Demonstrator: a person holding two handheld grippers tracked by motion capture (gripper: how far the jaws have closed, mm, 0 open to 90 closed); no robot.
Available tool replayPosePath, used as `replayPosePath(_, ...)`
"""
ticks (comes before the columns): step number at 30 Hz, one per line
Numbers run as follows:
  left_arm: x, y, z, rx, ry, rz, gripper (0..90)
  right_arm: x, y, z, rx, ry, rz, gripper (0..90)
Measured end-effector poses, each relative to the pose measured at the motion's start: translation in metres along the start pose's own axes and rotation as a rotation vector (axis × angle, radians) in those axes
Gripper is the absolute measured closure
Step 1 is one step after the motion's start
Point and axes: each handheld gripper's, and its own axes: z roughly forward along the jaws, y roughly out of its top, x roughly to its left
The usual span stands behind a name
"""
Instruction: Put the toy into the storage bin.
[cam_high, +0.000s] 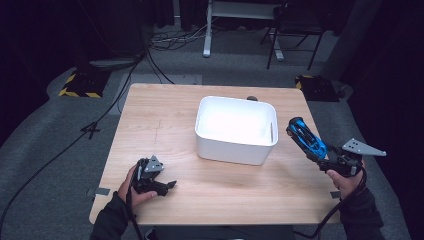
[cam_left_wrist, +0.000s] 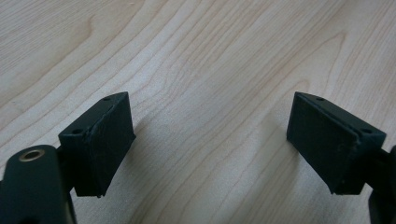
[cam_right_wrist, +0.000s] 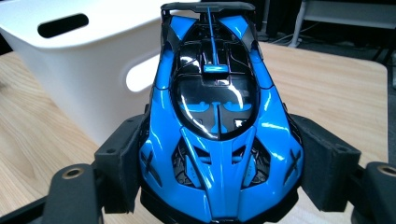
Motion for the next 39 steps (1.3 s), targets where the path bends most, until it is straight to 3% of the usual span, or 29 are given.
replayPosePath(14,0.000,0.000,0.000,0.000,0.000,0.000,15.0,0.006,0.030,0.005,-0.045,0.032,-0.021,26.2)
replayPosePath(29,0.000,0.000,0.000,0.000,-0.001,0.000,15.0,0.023,0.057,0.025,-0.028,0.078,-0.079,26.2)
replayPosePath(39,0.000,0.000,0.000,-0.001,0.000,0.000,15.1,0.037,0.080,0.043,0.011,0.106,-0.135,26.2)
